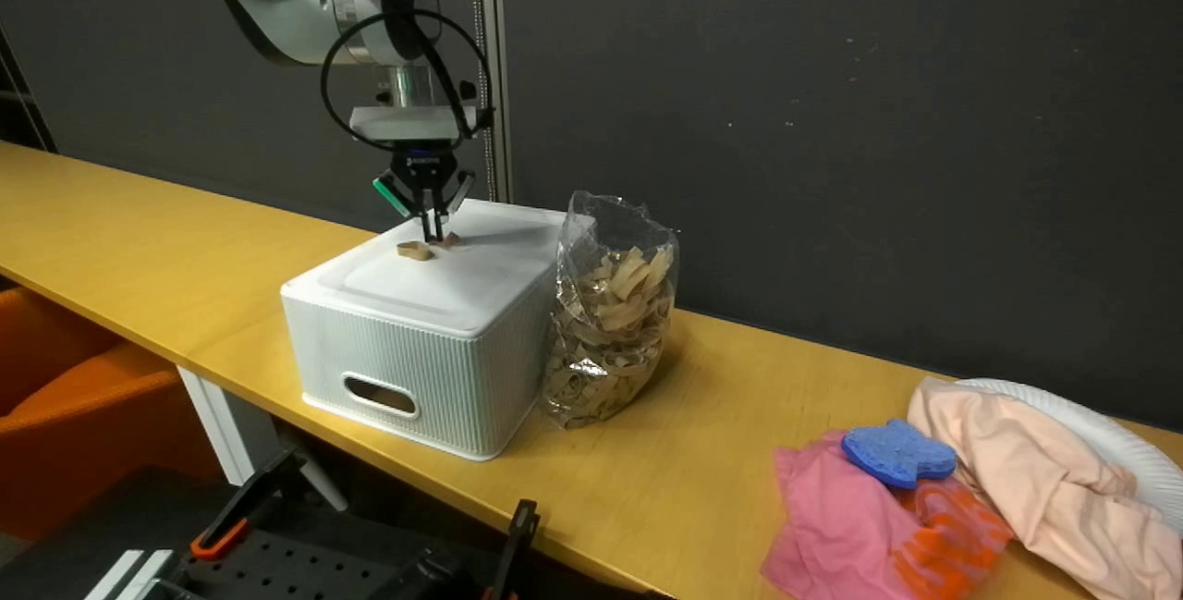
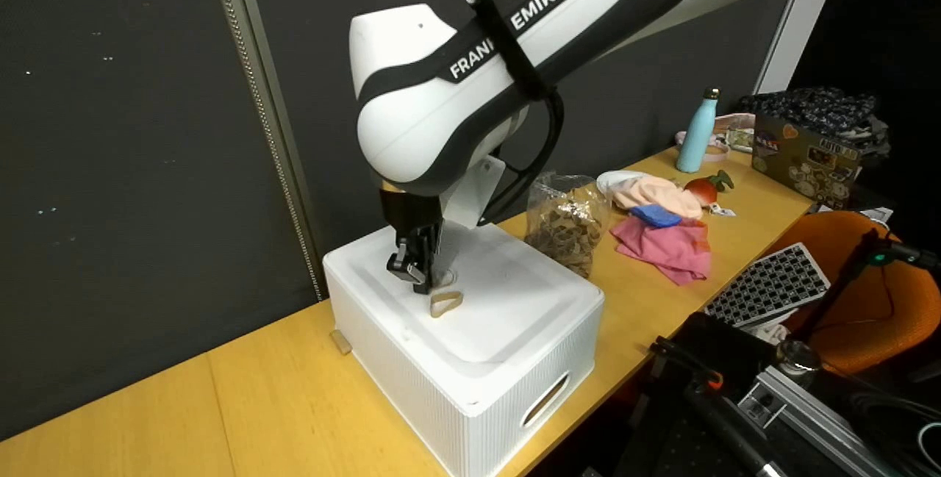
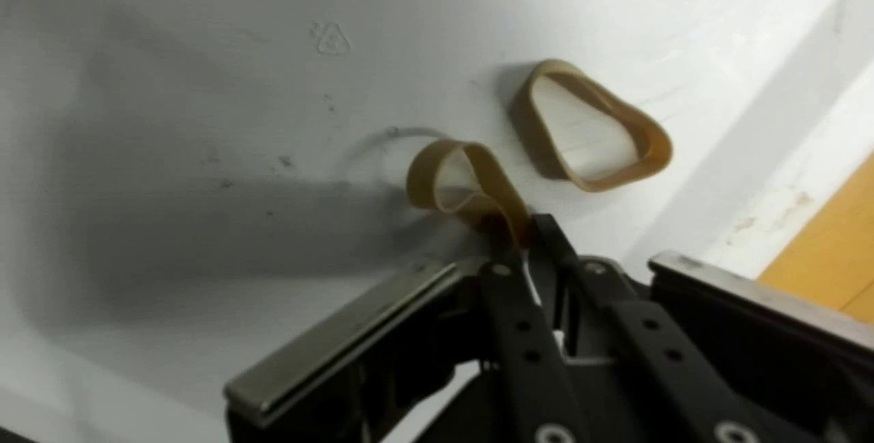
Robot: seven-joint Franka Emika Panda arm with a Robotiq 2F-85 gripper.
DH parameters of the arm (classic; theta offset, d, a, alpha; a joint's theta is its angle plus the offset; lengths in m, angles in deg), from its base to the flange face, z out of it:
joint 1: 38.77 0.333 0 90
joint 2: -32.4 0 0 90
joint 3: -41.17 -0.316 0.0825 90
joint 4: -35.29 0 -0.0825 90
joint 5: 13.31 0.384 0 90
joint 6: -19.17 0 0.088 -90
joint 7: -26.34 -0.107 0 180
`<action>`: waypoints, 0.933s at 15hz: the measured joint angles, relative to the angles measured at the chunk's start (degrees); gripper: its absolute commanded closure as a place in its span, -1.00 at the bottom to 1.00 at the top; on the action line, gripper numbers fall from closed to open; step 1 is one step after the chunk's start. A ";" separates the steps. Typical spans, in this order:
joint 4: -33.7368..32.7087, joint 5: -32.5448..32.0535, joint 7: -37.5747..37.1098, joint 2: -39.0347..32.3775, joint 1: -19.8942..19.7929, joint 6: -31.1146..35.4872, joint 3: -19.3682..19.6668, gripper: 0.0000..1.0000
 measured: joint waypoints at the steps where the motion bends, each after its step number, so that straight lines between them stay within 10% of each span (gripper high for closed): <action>1: -0.03 0.00 -0.05 0.17 0.00 0.00 0.00 1.00; 14: 0.70 0.00 -1.61 3.09 1.25 -0.26 -0.76 0.99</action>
